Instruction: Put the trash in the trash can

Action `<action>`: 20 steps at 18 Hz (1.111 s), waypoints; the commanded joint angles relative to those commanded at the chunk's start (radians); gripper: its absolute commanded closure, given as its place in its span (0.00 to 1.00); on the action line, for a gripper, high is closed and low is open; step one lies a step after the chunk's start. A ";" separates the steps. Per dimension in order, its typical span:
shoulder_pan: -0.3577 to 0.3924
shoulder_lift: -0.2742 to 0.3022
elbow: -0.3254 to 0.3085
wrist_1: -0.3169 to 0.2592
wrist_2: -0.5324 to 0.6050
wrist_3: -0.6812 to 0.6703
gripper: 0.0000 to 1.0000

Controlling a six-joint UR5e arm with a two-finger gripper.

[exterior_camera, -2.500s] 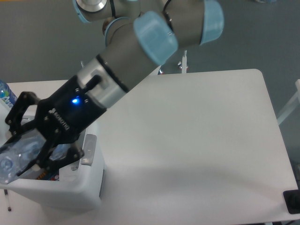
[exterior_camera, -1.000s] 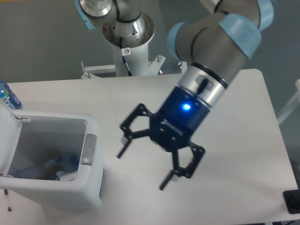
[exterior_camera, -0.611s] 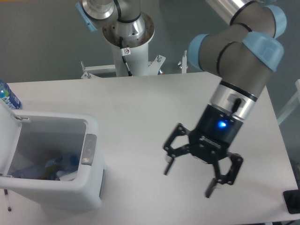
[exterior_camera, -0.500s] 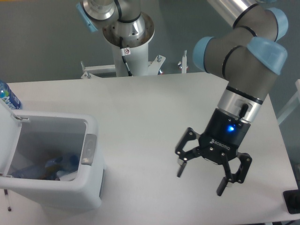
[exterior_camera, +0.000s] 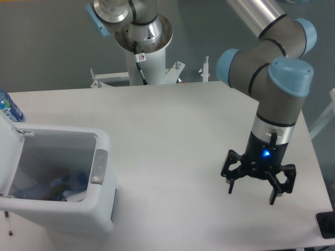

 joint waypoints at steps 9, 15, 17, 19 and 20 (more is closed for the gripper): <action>0.000 -0.032 -0.031 -0.039 0.241 0.284 0.00; -0.006 -0.040 -0.028 -0.046 0.324 0.439 0.00; 0.000 -0.034 -0.028 -0.065 0.322 0.439 0.00; 0.000 -0.029 -0.035 -0.065 0.322 0.439 0.00; 0.000 -0.028 -0.041 -0.065 0.322 0.439 0.00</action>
